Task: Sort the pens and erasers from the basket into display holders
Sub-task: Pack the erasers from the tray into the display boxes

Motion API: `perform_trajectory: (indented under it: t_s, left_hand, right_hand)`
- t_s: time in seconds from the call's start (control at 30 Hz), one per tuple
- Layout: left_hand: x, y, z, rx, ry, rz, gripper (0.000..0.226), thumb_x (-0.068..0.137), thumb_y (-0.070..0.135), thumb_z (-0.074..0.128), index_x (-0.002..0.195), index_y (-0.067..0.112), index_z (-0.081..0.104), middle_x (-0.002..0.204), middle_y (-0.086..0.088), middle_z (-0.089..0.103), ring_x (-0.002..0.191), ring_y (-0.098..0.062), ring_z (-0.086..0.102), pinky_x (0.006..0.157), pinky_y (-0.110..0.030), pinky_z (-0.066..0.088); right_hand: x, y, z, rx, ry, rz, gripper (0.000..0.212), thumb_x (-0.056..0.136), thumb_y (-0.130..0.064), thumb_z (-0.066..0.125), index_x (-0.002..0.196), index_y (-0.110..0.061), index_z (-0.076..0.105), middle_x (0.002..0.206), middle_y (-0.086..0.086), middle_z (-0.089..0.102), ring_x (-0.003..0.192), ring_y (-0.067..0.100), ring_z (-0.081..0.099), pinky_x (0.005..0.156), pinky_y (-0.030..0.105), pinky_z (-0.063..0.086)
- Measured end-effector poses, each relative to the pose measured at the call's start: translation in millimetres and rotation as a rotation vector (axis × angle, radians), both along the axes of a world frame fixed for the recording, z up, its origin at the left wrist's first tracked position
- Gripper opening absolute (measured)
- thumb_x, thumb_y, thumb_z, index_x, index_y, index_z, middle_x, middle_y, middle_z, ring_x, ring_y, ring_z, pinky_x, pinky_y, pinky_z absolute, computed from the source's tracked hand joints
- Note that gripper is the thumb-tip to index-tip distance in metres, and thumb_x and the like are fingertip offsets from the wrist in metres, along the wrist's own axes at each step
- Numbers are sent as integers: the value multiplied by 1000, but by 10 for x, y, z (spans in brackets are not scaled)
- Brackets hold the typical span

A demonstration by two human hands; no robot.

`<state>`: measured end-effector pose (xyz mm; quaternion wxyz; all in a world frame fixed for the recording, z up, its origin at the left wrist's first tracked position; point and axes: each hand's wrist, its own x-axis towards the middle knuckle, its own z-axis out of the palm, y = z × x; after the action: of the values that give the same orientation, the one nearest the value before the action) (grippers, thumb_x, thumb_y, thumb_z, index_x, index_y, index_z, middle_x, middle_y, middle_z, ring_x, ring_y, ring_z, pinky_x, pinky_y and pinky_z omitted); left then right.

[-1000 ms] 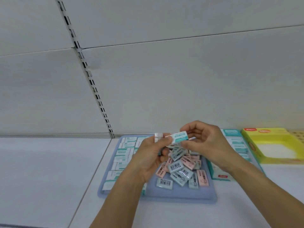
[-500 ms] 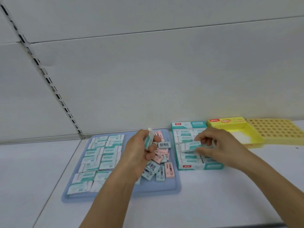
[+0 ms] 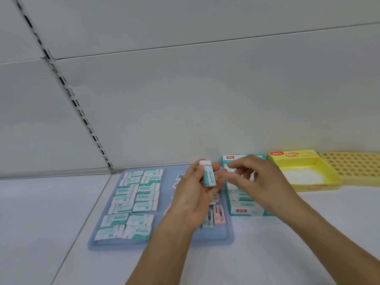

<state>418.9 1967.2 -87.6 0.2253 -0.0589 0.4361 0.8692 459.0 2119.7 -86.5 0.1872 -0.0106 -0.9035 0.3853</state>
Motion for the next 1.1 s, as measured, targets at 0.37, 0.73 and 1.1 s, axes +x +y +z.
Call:
perform_trajectory:
  t_s: [0.37,0.73,1.1]
  left_hand:
    - [41,253,-103,-727,677,-150,34,103,21,41,135,30,48,134,9,56,116,-5,57,96,-24,48]
    - [30,130,-419,-1781,1353,-546,81,97,57,-4,126,23,64,131,9,62,129,-12,51,111,-50,22]
    - [-25,91,-314,-1627,1334,-536,66,96,60,16,150,26,32,159,10,23,148,-6,11,119,-39,-6]
  right_hand:
    - [-22,383,154,-180,-212,-99,19,71,-12,83,82,-20,69,78,-4,68,69,11,60,68,27,51]
    - [93,556,0,593,-365,-102,22,90,-27,64,111,-31,64,113,-9,56,105,12,54,85,28,47]
    - [-23,503,-128,730,-217,-85,16,90,-39,59,90,-29,72,101,-7,62,96,19,52,78,35,45]
